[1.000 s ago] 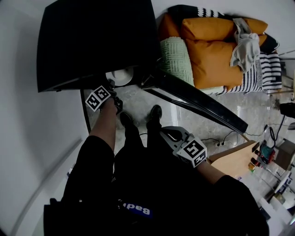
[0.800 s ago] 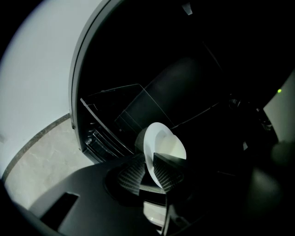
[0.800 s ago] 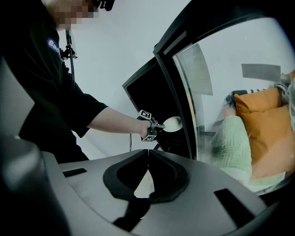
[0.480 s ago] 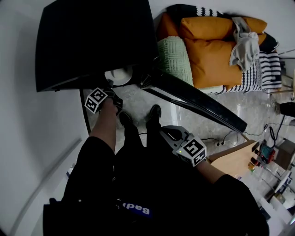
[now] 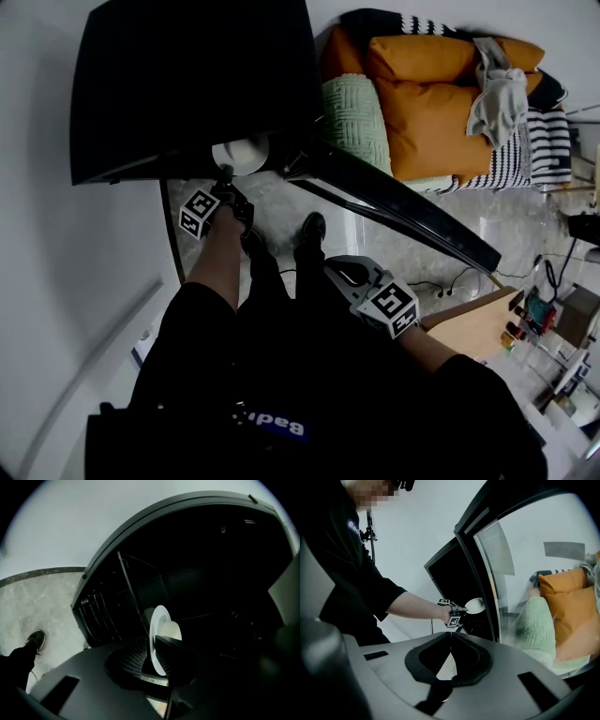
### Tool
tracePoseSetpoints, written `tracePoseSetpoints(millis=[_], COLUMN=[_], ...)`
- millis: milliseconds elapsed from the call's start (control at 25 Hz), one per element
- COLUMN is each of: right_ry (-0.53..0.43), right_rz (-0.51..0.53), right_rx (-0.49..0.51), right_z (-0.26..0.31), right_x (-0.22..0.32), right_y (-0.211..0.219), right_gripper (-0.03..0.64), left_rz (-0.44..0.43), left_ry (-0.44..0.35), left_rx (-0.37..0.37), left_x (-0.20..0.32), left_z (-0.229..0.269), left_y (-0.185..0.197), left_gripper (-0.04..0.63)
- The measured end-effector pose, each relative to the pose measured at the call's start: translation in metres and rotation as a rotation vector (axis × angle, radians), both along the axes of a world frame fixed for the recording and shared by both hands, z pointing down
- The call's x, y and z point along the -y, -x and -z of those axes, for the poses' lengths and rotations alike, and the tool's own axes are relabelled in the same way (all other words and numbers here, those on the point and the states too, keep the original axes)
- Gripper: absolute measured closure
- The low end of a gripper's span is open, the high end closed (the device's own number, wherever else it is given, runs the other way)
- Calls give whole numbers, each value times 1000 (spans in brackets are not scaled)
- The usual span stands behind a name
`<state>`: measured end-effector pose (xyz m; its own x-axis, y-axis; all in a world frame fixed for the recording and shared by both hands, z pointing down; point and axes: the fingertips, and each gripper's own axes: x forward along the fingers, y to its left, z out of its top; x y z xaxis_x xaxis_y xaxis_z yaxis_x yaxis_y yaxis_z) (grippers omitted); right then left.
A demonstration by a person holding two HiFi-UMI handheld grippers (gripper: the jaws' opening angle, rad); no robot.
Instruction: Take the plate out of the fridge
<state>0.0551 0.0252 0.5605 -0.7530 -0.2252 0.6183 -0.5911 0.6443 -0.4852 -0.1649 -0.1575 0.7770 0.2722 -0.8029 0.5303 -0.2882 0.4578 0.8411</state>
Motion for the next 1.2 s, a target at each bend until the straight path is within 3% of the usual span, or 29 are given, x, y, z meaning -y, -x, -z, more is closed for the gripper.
tracePoseSetpoints(millis=[200,360,600,1200], right_ry=[12,18,21,-1], right_rz=[-7,-10,-1,26], right_rx=[-3,-2,7,-1], right_z=[0,0,0,-2], right_x=[1,1,1,3], right_y=[-2,-3,-1,5], right_gripper=[609,609,609,609], left_rz=[-5,9,32,52], left_ry=[-1,-3,-79,-213], left_rx=[-22,-90,-165,-194], left_x=[6,5,4,-10], left_z=[1,3,11,23], left_y=[0,-5,-7,4], left_gripper=[552,560,578,578])
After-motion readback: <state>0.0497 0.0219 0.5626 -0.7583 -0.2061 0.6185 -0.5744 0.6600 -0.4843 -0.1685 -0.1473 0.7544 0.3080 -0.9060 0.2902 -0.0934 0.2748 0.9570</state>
